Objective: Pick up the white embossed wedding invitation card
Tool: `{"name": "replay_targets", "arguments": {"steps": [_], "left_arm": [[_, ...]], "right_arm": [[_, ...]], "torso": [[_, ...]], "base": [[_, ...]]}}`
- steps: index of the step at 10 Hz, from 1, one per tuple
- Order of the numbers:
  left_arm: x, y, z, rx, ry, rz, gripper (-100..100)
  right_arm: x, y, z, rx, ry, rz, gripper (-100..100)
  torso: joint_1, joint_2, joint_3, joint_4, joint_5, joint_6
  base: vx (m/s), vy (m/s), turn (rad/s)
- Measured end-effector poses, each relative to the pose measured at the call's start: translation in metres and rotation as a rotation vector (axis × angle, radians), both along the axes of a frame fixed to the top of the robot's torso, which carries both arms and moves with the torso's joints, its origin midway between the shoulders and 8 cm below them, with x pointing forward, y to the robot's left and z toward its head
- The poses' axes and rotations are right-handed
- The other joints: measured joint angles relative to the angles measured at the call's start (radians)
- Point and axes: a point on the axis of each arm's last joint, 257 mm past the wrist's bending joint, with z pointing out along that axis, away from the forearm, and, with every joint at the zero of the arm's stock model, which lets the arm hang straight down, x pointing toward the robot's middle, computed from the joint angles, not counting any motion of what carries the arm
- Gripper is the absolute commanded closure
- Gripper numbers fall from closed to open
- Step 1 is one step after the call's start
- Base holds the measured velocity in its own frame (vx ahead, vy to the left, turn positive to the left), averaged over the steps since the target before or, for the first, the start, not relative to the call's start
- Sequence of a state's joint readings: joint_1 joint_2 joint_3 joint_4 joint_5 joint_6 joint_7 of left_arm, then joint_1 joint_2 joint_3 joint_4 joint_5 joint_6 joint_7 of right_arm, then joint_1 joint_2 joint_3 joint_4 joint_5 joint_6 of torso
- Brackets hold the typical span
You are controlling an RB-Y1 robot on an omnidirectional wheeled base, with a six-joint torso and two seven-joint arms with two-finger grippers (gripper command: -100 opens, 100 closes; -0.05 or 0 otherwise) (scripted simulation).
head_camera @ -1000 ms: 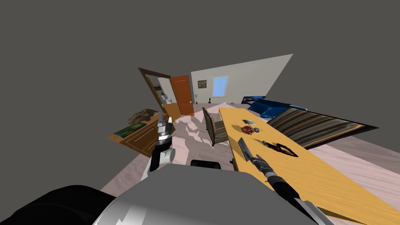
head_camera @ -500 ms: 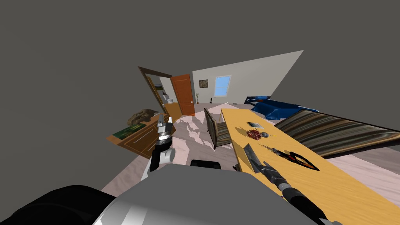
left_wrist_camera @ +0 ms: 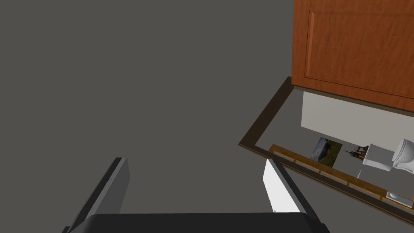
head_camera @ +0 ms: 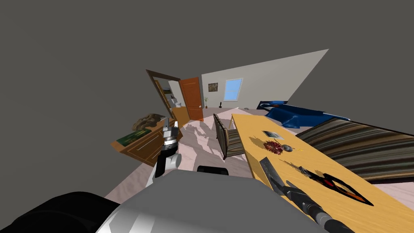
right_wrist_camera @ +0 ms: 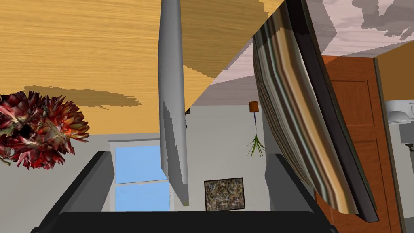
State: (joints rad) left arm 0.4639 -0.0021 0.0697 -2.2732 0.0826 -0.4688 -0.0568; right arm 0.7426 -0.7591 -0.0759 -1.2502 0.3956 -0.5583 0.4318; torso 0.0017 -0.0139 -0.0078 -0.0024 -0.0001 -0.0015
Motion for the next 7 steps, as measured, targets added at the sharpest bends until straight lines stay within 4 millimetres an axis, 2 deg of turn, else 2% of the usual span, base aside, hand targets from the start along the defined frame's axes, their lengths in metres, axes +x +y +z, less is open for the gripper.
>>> {"name": "replay_targets", "arguments": {"steps": [1, 2, 4, 7], "left_arm": [[0.000, 0.000, 0.000, 0.000, 0.000, 0.000, 0], [0.000, 0.000, 0.000, 0.000, 0.000, 0.000, 0], [0.000, 0.000, 0.000, 0.000, 0.000, 0.000, 0], [0.000, 0.000, 0.000, 0.000, 0.000, 0.000, 0]], "right_arm": [[-0.011, -0.004, -0.001, 0.001, 0.035, 0.006, -100], [-0.027, -0.009, 0.000, 0.003, 0.072, 0.009, -100], [-0.045, -0.016, 0.000, 0.004, 0.115, 0.012, -100], [-0.088, -0.035, -0.002, 0.009, 0.227, 0.008, -100]], "torso": [[-0.001, -0.001, 0.000, 0.000, 0.000, -0.001], [0.000, -0.001, 0.000, 0.000, 0.000, -0.001], [-0.001, 0.004, 0.003, 0.001, -0.001, -0.001], [0.000, 0.000, 0.000, 0.000, -0.001, -0.001]], "base": [[0.178, 0.031, 0.078], [0.105, 0.021, 0.023], [0.107, 0.025, 0.067], [0.172, 0.032, 0.077]]}}
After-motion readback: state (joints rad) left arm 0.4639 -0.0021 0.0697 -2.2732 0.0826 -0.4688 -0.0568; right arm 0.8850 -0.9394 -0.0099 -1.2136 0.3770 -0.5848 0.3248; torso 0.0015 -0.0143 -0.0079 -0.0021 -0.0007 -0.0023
